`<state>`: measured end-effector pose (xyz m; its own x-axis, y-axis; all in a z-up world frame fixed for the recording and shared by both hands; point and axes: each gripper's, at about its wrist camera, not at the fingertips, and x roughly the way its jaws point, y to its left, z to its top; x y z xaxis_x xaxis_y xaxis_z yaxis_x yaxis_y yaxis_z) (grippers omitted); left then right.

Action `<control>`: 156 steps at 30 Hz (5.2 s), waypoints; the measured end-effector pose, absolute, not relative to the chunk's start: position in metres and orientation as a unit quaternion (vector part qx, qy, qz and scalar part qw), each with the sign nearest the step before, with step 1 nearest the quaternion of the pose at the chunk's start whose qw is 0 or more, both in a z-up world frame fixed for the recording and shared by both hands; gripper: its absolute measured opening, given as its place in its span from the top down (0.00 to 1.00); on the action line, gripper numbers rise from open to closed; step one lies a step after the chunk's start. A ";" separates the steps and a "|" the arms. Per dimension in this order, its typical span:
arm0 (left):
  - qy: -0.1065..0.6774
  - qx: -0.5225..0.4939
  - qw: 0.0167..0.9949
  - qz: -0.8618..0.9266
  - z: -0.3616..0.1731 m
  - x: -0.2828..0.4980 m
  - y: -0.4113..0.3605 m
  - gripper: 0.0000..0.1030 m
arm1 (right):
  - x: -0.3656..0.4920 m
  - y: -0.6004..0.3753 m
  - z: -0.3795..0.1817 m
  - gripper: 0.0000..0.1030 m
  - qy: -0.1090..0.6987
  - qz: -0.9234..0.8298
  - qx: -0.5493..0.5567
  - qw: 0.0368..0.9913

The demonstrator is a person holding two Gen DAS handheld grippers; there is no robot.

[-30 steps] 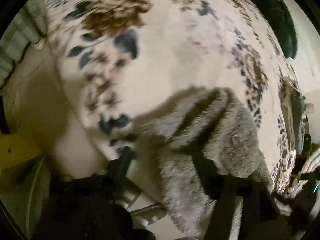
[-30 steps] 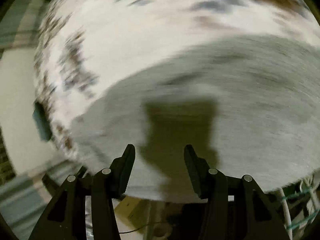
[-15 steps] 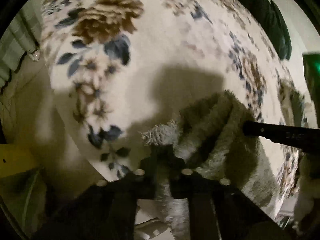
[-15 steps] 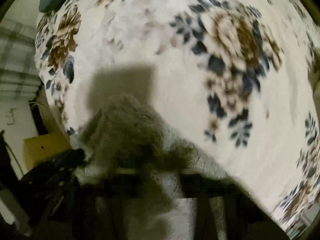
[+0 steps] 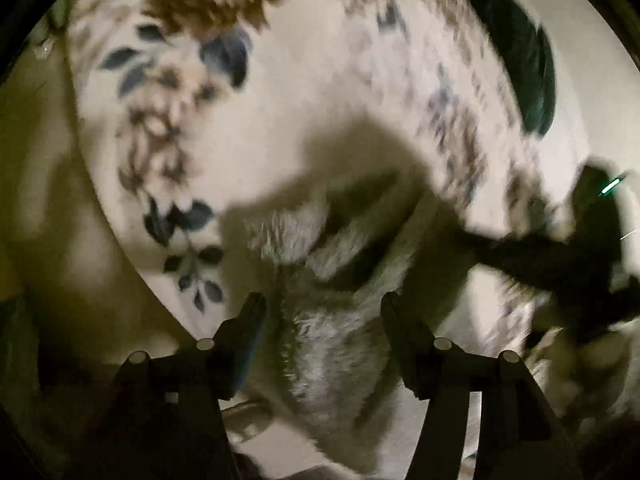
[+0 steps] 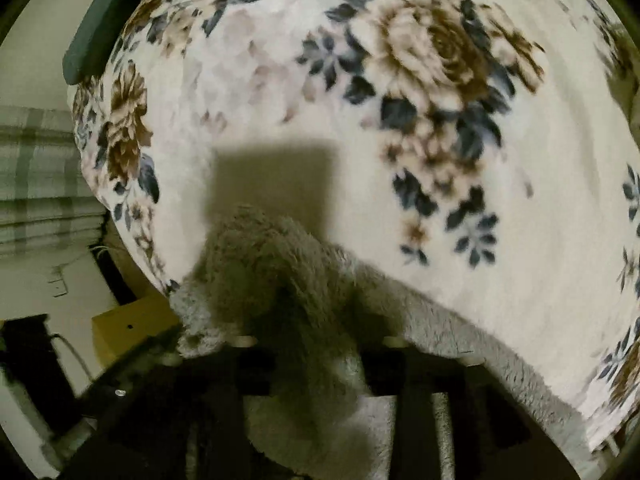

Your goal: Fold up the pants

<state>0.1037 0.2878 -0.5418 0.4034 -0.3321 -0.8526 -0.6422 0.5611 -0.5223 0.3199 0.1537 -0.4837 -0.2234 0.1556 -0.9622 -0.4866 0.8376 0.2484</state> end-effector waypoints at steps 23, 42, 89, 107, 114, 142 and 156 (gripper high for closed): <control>0.531 -0.430 0.710 0.168 -0.537 0.108 0.305 0.78 | 0.305 0.149 -0.506 0.62 0.734 0.275 -0.086 0.615; 0.608 -0.345 0.711 0.070 -0.492 0.199 0.119 0.12 | 0.212 -0.332 -0.477 0.37 0.654 -0.135 0.417 0.617; 0.670 -0.080 0.738 0.012 -0.522 0.197 -0.106 0.10 | -0.032 -0.634 -0.431 0.35 0.479 -0.347 0.477 0.650; 0.698 0.034 0.714 -0.043 -0.554 0.201 -0.206 0.10 | -0.055 -0.686 -0.441 0.95 0.469 -0.404 0.451 0.643; 0.711 0.045 0.699 -0.060 -0.594 0.208 -0.225 0.10 | -0.096 -0.694 -0.483 0.41 0.434 -0.339 0.570 0.610; 0.634 0.103 0.764 -0.062 -0.555 0.206 -0.269 0.00 | 0.120 -0.707 -0.451 0.97 0.489 -0.281 0.524 0.639; 0.656 0.095 0.735 -0.141 -0.554 0.244 -0.357 0.00 | 0.029 -0.687 -0.429 0.46 0.438 -0.240 0.532 0.684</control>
